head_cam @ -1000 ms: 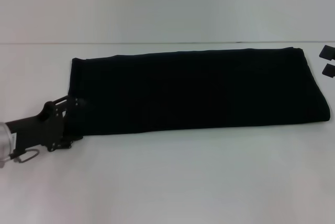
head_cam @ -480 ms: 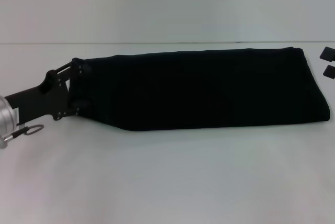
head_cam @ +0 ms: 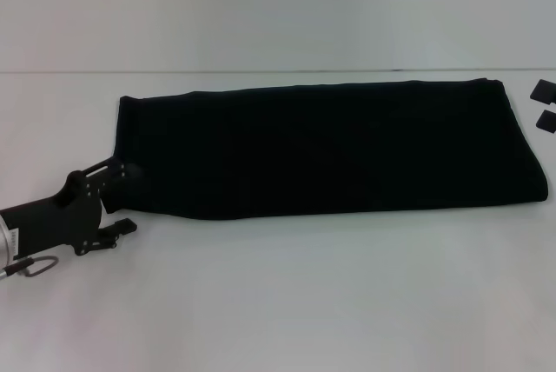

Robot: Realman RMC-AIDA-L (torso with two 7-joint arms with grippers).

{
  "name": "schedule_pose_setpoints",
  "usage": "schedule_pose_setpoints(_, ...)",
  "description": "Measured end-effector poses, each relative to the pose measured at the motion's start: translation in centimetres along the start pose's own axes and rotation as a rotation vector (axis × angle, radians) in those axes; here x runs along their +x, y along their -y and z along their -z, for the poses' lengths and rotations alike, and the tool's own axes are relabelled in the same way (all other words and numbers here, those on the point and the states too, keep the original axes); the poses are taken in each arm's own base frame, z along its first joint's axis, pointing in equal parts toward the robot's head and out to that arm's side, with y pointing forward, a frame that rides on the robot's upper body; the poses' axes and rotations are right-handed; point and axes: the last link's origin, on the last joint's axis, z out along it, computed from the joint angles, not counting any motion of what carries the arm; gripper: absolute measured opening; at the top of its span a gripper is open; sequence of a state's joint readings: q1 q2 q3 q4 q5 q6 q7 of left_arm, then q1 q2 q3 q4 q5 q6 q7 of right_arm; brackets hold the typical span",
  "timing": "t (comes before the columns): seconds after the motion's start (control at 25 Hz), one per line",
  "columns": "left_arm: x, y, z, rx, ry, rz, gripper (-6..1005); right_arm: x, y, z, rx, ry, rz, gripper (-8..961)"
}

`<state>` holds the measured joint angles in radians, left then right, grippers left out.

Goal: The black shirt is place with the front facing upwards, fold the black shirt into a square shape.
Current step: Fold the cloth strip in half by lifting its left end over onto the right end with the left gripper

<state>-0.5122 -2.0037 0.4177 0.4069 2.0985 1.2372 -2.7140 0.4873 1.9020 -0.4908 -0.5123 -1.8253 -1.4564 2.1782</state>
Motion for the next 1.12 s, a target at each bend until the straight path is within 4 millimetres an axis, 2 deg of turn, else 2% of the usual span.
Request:
schedule_pose_setpoints(0.36,1.3,-1.1,-1.5,0.041,-0.067,-0.009,933,0.5,0.4,0.3,0.006,0.002,-0.011,823)
schedule_pose_setpoints(0.76,1.1,-1.8,-2.6,0.059,-0.050,-0.019,933,0.3,0.4,0.5,0.007,0.015,-0.012,824)
schedule_pose_setpoints(0.84,1.1,-2.4,-2.9,0.027,-0.056,-0.049,933,0.1,0.4,0.4,0.009,0.018,-0.011,823)
schedule_pose_setpoints(1.0,0.9,-3.9,-2.4,-0.106,-0.049,-0.104,932,0.0,0.4,0.3,0.010,0.018,-0.008,823)
schedule_pose_setpoints(1.12,0.8,-2.9,-1.9,-0.091,-0.046,-0.072,932,0.0,0.4,0.3,0.014,0.021,-0.007,823)
